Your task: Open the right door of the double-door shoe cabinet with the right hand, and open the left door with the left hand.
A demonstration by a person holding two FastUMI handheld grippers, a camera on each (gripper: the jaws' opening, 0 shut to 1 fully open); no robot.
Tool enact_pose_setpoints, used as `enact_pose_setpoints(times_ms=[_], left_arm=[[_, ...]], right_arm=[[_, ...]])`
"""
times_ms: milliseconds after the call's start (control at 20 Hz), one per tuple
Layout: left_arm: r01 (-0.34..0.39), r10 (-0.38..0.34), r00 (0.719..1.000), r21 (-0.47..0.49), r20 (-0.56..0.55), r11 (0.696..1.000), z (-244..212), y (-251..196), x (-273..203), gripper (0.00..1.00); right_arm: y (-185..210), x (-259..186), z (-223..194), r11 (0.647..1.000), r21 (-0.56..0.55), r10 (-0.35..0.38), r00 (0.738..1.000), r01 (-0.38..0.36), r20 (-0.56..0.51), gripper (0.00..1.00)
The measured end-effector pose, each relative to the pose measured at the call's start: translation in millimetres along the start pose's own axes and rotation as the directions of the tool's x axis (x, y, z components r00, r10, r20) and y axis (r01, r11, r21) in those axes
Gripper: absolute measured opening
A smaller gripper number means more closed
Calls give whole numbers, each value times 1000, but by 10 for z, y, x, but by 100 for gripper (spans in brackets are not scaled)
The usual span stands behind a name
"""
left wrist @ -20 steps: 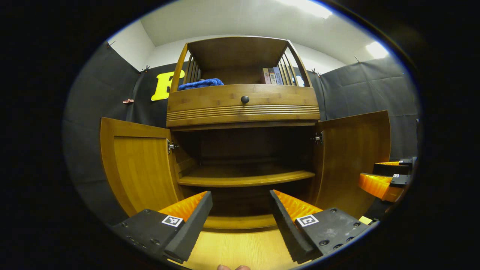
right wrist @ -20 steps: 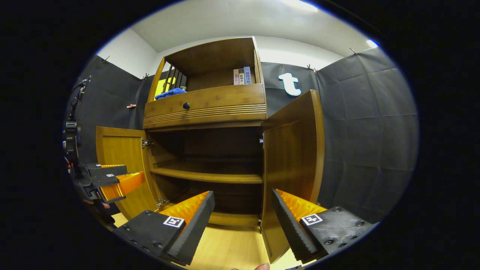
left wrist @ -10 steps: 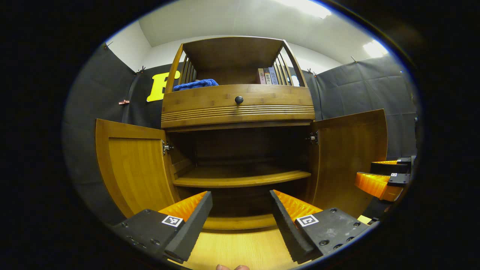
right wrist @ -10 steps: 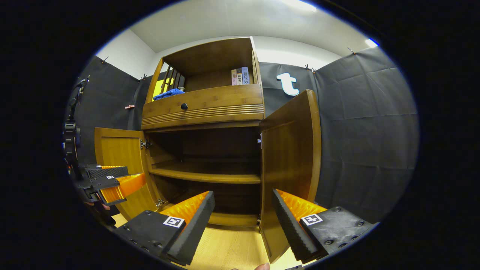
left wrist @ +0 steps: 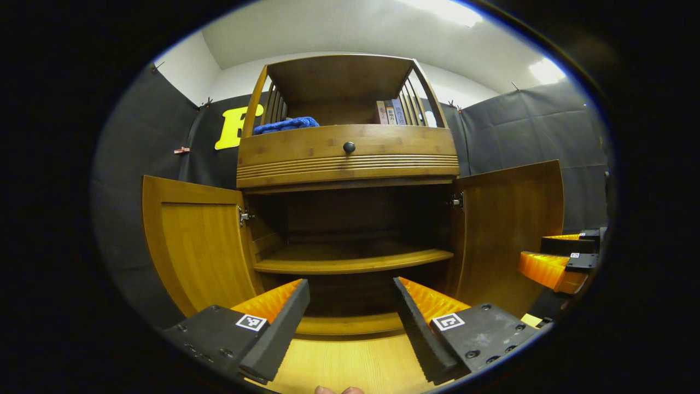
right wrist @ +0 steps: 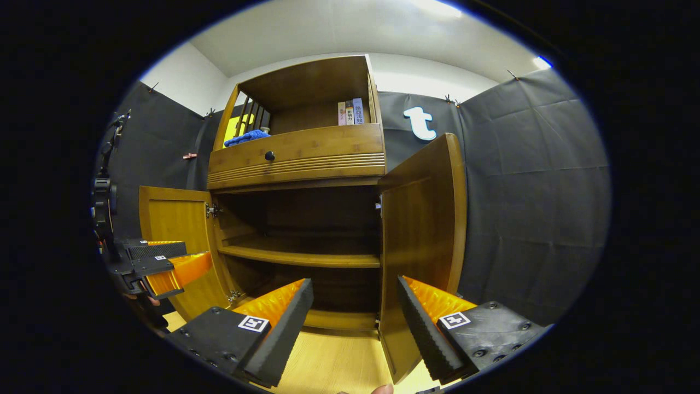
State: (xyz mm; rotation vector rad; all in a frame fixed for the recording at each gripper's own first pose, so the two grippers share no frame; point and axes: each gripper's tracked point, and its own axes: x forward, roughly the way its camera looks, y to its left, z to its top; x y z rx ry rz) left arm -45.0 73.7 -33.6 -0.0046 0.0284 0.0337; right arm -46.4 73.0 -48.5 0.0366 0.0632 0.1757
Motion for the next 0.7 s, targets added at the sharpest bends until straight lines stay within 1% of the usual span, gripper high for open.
enact_pose_setpoints(times_ms=[50, 100, 300, 350, 400, 550, 600, 650, 700], left_arm=[[0, 0, 1000, 0, 1, 1000, -3, 0, -6, 94], [-1, 1, 1000, 0, 1, 1000, -5, 0, -7, 94], [-1, 1, 1000, 0, 5, 1000, 1, 0, -21, 94], [-2, 2, 1000, 0, 7, 1000, 6, 7, -25, 94], [-3, 3, 1000, 1, 9, 1000, 7, 2, -35, 94], [-1, 1, 1000, 2, 9, 1000, -5, -11, -43, 95], [0, 0, 1000, 4, 11, 1000, -10, -19, -56, 95], [1, -1, 1000, 4, 11, 1000, -14, -28, -68, 95], [3, -3, 1000, 5, 11, 1000, -23, -36, -80, 95]], right_arm=[[1, -6, 3, 1000, 1, 0, 1000, 0, 0, 100], [3, -11, 6, 1000, 1, 0, 1000, 0, 0, 97], [6, -49, 12, 1000, -1, 1, 1000, -1, 2, 97], [10, -54, 10, 1000, -1, 2, 1000, -2, 2, 100], [4, -61, 15, 1000, -1, 2, 1000, -2, 3, 97], [-5, -101, 17, 1000, -3, 2, 1000, -2, 4, 97], [-8, -109, 23, 1000, -3, 1, 1000, -1, 4, 100], [-8, -113, 28, 1000, -3, 1, 1000, -1, 4, 97], [-16, -127, 31, 1000, -2, 0, 1000, 0, 5, 97]])
